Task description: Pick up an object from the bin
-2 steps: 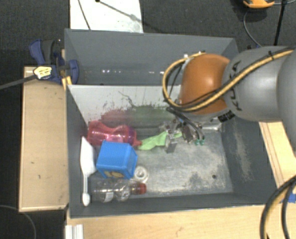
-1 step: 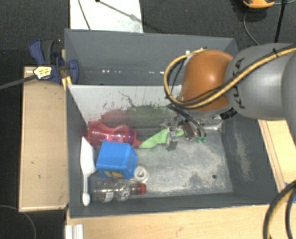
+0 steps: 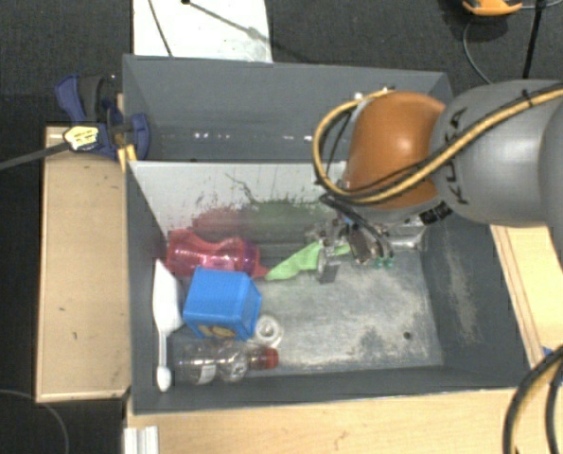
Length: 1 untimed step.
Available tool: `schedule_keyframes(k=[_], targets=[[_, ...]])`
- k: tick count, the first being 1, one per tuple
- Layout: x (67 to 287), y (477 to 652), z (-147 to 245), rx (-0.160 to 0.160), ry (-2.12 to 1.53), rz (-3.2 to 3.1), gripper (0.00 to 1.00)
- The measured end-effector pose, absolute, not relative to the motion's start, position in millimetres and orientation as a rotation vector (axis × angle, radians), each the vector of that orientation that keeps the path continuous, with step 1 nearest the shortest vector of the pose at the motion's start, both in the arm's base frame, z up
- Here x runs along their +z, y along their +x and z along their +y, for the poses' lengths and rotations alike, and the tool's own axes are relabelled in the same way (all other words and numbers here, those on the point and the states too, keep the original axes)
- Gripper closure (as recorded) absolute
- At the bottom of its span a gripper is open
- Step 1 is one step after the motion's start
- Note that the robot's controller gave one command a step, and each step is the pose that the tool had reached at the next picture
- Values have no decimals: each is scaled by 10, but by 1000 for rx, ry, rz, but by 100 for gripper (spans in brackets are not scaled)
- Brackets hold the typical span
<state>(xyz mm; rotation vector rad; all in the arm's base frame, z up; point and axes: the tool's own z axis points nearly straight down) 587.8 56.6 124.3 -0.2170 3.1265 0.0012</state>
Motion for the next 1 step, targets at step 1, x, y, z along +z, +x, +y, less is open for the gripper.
schedule_keyframes(k=[1], targets=[[1273, 5874, 565, 1, -216, 3128, 100]])
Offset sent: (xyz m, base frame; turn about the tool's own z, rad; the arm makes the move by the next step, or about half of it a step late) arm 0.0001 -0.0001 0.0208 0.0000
